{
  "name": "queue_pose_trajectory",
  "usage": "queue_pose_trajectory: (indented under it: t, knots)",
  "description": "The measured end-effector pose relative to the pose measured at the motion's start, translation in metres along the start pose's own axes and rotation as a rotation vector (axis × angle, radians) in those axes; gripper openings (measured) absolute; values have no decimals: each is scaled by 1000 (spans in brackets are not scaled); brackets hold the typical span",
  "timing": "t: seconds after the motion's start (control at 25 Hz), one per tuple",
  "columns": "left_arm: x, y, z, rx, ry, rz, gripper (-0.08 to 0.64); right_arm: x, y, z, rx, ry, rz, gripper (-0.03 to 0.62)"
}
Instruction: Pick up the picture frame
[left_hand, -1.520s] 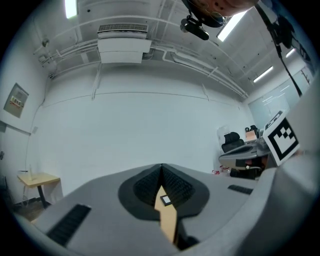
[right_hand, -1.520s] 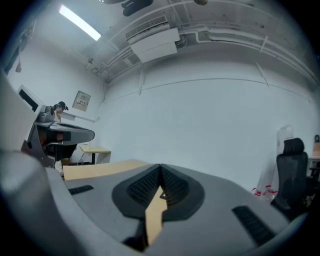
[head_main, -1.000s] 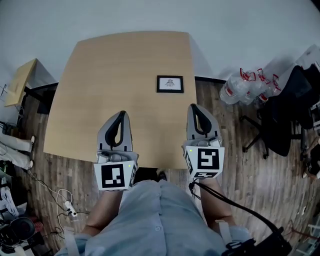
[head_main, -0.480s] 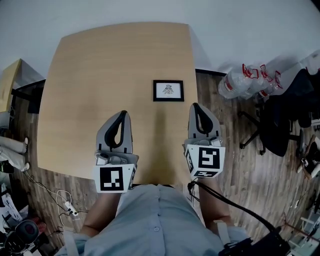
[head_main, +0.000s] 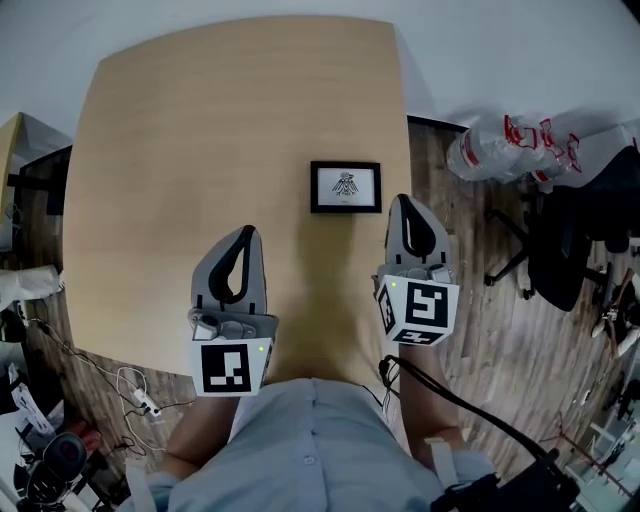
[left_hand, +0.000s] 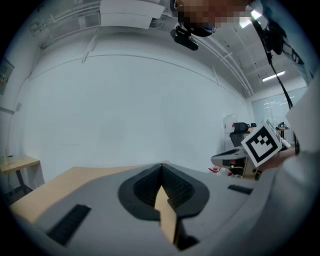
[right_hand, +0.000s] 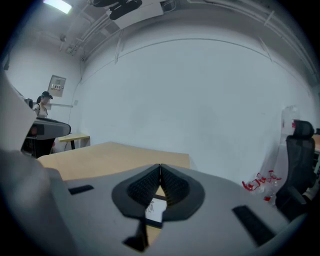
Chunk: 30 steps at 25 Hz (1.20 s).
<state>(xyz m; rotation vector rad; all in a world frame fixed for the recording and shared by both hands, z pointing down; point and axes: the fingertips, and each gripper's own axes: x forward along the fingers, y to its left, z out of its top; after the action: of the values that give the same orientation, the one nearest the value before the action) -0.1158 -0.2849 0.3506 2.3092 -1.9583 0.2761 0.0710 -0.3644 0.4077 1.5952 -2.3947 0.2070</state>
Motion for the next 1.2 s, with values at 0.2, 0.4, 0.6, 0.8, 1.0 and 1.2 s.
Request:
queue_pose_trajectory:
  t: [0.2,0.4,0.6,0.8,1.0,1.2]
  knots:
    - [12,16,-18,-21,65,12,2,21,3,-26,23,74,-4,2]
    - [19,26,-31,-4,90,-8,2,31,7,-46,41,129,-10,2]
    - [24,35,-48,-49,133,-2,2,42,11,-62,35,167,-16,2]
    - [32,34,-59,-59,158,-8,2,53,2,-78,38,204,-22,3]
    - [24,47,-61,-39,177,-1,2,57,16,-91,39,260,-2,54]
    - [33,41,-68,-33,207,1,2,66,6,-111,47,321,-9,104]
